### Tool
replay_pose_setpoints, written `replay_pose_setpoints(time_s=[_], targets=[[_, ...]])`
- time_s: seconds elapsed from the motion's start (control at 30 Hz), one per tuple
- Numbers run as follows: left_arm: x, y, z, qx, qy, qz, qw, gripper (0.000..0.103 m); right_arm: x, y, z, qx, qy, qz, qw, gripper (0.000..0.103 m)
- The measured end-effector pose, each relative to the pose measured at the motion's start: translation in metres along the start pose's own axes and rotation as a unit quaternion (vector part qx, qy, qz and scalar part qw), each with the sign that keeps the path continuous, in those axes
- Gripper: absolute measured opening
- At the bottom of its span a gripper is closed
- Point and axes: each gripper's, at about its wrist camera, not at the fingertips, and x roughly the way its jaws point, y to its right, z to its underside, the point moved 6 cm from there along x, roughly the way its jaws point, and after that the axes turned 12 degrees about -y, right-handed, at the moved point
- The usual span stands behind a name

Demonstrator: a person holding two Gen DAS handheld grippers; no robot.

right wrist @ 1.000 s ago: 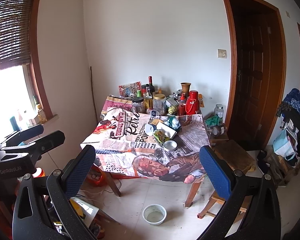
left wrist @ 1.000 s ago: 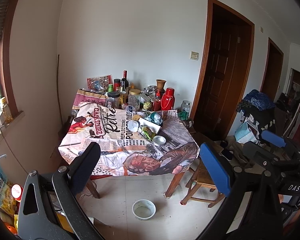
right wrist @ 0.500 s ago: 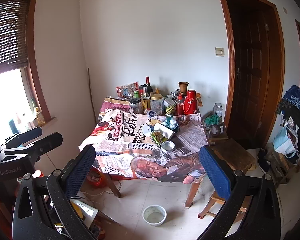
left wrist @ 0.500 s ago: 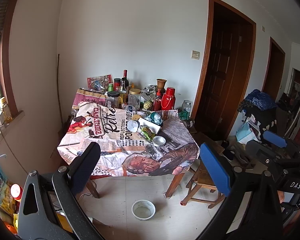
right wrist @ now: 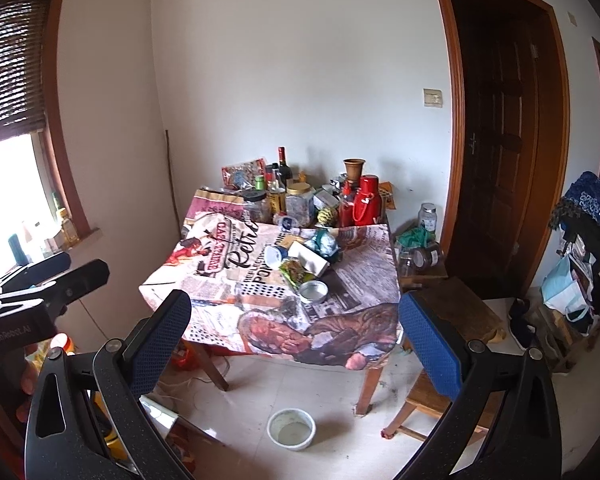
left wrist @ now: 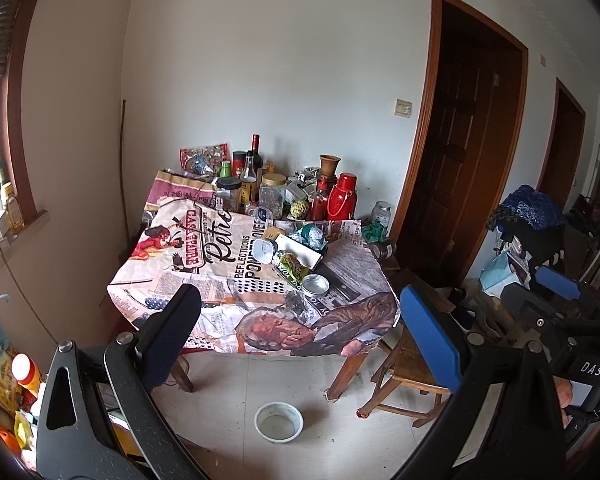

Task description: Collect trash

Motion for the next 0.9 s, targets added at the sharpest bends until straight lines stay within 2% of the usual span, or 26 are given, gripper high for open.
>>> replay_pose_setpoints(time_s=[0.23,0.47,0.63,0.7,0.8,0.9], targets=[[0.049,-0.005,-0.020,-0.002,-0.023,-0.002,0.9997,0.100,0.038,0.023,-0.015,0.015,-0.019,0.015,1.000,0.103],[0.117,-0.030,-0.065,0.018,-0.029,0.011,0.9993,0.100,0.095,0.032,-0.040,0.045,-0.038,0.041,0.997,0.103],[0.172,-0.057,-0.112,0.031,-0.040,0.008,0.9987,0.100,0.150,0.026,-0.069,0.061,-0.063,0.060,0.994,0.103],[0.198,-0.068,-0.128,0.043,-0.050,-0.008,0.9978,0.100,0.178,0.023,-0.079,0.064,-0.078,0.073,0.992,0.103],[0.236,-0.084,-0.142,0.060,-0.068,-0.025,0.9955,0.100,0.212,0.021,-0.083,0.073,-0.097,0.078,0.990,0.103],[0.275,-0.095,-0.144,0.056,-0.098,-0.023,0.9933,0.100,0.250,0.020,-0.079,0.083,-0.130,0.078,0.985,0.102]])
